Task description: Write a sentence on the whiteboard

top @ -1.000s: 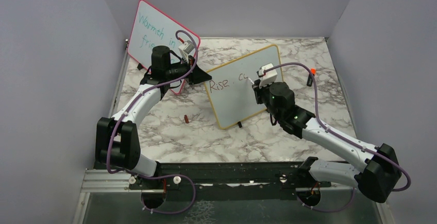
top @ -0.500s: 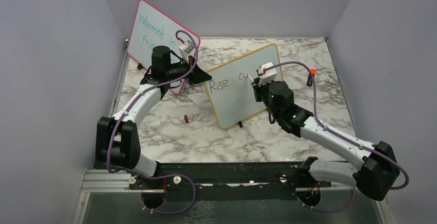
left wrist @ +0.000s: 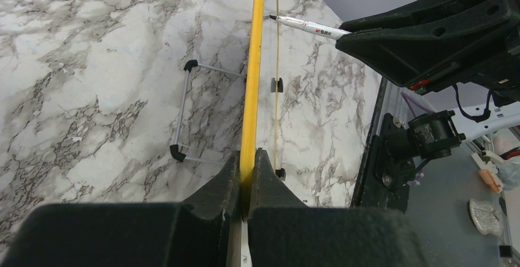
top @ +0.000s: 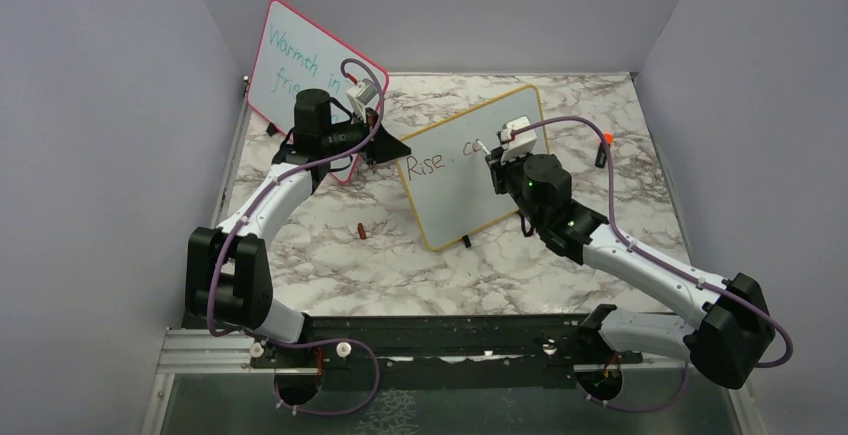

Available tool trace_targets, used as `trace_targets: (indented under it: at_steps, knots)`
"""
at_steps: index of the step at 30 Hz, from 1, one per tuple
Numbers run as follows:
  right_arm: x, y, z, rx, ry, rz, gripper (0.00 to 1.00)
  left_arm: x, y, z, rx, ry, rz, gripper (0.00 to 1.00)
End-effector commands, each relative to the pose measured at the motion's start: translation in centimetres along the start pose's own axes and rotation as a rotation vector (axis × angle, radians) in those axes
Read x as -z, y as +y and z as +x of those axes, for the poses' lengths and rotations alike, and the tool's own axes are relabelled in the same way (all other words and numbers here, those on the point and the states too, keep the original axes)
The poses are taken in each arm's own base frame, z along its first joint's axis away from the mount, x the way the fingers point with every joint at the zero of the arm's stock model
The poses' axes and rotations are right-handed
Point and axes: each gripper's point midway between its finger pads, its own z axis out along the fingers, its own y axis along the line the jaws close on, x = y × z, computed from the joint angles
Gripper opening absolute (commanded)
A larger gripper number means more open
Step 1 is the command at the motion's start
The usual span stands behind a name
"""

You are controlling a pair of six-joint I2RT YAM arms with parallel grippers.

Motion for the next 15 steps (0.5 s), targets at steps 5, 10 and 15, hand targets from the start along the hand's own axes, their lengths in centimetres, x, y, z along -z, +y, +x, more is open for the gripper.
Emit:
trace_targets:
  at_steps: [5, 10, 15]
  knots:
    - [-0.1, 1.0, -1.7, -0.008, -0.032, -0.060, 0.01, -0.5, 0.6, 2.7, 0.026, 0.077, -0.008, 0.00]
    - [0.1, 1.2, -1.1, -0.008, -0.008, -0.074, 0.01, -0.5, 0.6, 2.7, 0.026, 0.077, -0.010, 0.00]
    - [0.4, 1.3, -0.5, -0.005, 0.015, -0.084, 0.01, -0.4, 0.5, 2.7, 0.026, 0.077, -0.009, 0.00]
